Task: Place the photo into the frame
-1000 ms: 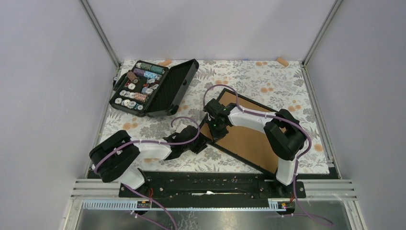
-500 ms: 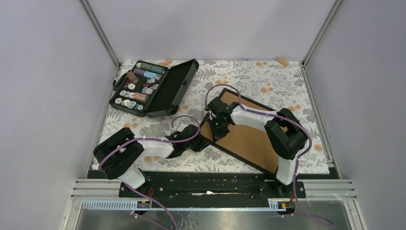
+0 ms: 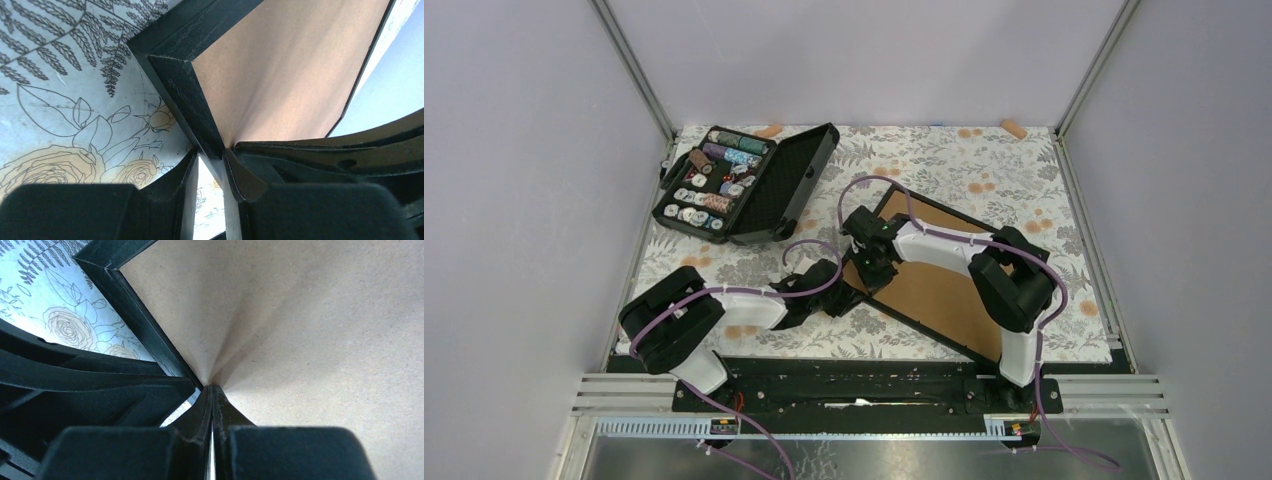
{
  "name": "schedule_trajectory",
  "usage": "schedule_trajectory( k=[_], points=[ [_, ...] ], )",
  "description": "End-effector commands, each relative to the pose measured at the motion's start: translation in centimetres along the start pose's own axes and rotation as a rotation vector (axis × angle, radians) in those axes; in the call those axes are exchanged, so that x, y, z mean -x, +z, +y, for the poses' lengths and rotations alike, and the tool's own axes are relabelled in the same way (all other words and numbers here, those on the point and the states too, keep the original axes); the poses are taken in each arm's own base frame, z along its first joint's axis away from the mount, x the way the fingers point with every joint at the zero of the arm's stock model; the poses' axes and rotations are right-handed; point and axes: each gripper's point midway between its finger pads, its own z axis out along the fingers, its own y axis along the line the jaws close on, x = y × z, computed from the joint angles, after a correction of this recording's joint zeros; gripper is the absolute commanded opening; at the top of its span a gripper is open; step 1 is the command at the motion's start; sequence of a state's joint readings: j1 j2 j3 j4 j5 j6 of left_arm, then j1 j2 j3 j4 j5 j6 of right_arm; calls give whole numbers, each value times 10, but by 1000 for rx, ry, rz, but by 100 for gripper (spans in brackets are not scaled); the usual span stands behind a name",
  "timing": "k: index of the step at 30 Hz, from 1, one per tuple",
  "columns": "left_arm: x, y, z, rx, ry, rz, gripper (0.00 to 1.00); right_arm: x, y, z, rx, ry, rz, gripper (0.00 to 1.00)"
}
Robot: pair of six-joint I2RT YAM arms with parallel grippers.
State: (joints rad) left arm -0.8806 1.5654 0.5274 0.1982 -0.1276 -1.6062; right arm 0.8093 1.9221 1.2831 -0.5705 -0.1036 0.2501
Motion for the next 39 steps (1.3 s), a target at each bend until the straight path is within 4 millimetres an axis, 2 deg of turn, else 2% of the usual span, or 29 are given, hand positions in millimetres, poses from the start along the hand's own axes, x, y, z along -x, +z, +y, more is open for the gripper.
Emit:
schedule_trajectory(
  k=[1,4,9,11,13,16,19,22,26,29,30,32,34,36,39],
  points=[
    [34,-16,155,507,134,-115,24,-47,50,-64,-346,-131,152,0],
    [34,-16,157,508,136,-114,23,-60,56,-77,-456,-166,191,0],
    [35,-18,157,503,140,-118,23,-51,41,-89,-560,-113,131,0],
    [36,-19,156,489,139,-121,23,-48,41,-81,-478,-68,89,0],
    [35,-17,153,459,142,-112,23,-38,47,-64,-280,13,23,0],
    [33,-15,150,422,142,-101,22,-10,44,-45,-46,89,-132,0],
    [33,-15,143,401,171,-94,22,22,26,-53,-118,102,-216,0],
    [35,-17,131,370,220,-97,22,51,-9,-53,-162,103,-303,0],
    [41,-24,109,321,290,-118,24,72,-60,-53,-183,122,-388,17],
    [41,-28,95,260,322,-113,26,65,-74,-42,-124,107,-356,39],
    [37,-28,86,220,335,-95,27,56,-73,-36,-91,89,-315,47],
    [29,-27,70,155,363,-54,33,34,-65,-26,-65,33,-222,54],
    [22,-24,59,107,374,-21,38,13,-57,-22,-81,-35,-155,57],
    [18,-21,57,92,361,-9,40,0,-49,-22,-92,-83,-115,58],
    [14,-15,59,93,349,8,42,-10,-40,-25,-100,-116,-76,52]
  ],
)
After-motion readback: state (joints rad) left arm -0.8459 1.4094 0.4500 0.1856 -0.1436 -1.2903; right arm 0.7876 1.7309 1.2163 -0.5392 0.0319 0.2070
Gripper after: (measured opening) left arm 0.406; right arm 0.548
